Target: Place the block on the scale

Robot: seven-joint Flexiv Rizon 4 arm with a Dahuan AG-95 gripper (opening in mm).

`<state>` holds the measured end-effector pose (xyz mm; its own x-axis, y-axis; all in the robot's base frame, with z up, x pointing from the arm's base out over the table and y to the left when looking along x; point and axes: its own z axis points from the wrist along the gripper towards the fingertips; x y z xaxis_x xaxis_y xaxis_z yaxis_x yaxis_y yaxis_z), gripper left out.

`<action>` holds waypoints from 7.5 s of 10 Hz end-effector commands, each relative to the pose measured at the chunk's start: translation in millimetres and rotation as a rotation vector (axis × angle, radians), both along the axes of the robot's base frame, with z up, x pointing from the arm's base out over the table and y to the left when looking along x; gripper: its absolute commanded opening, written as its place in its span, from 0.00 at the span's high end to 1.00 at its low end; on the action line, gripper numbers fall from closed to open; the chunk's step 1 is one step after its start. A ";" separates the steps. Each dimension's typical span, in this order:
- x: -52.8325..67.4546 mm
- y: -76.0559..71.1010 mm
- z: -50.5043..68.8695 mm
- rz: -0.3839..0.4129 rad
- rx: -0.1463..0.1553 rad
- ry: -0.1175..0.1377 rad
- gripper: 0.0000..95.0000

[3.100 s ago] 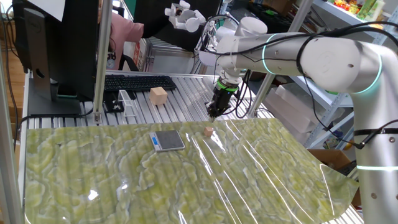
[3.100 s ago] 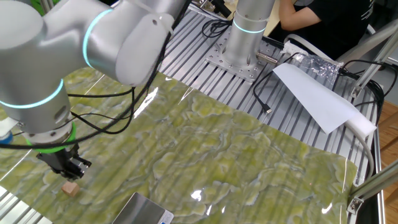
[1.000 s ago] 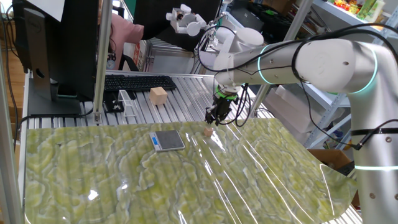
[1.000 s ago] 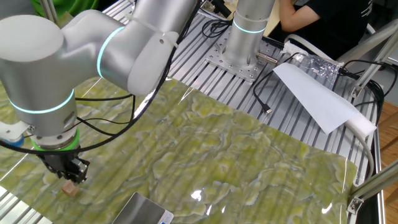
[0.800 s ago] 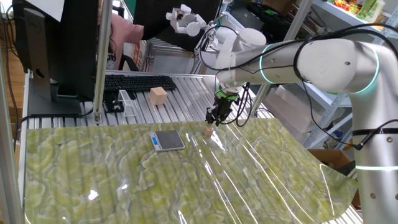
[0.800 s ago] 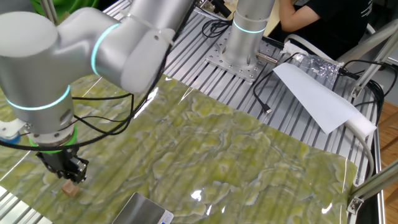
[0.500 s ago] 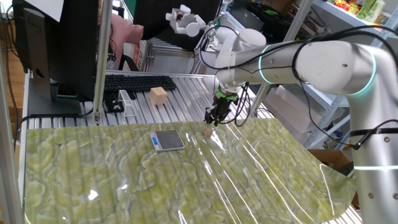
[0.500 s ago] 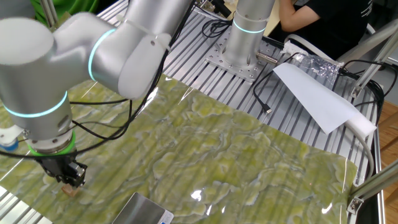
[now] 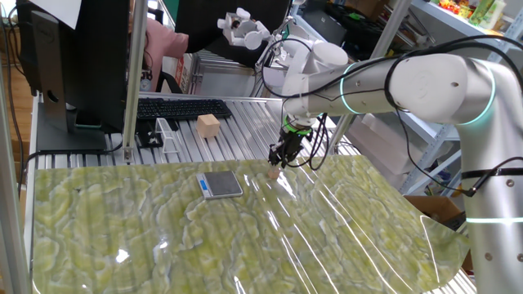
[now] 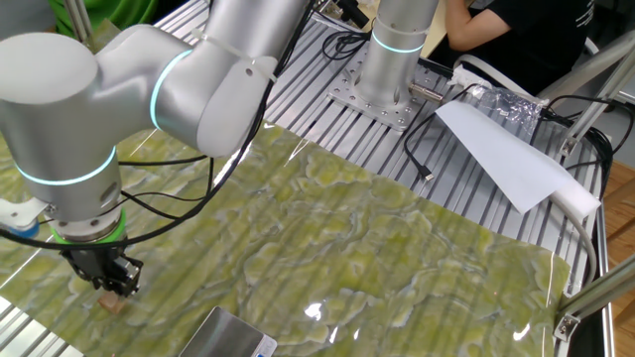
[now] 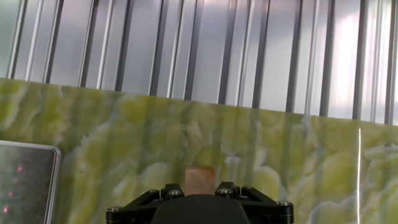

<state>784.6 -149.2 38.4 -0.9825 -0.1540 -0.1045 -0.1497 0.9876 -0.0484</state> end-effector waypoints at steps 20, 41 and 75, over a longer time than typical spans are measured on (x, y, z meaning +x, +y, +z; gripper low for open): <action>2.0 3.4 -18.6 0.016 0.018 -0.019 1.00; -13.9 -5.6 30.9 0.043 0.038 0.024 1.00; -62.8 148.7 58.5 -0.119 0.044 0.058 1.00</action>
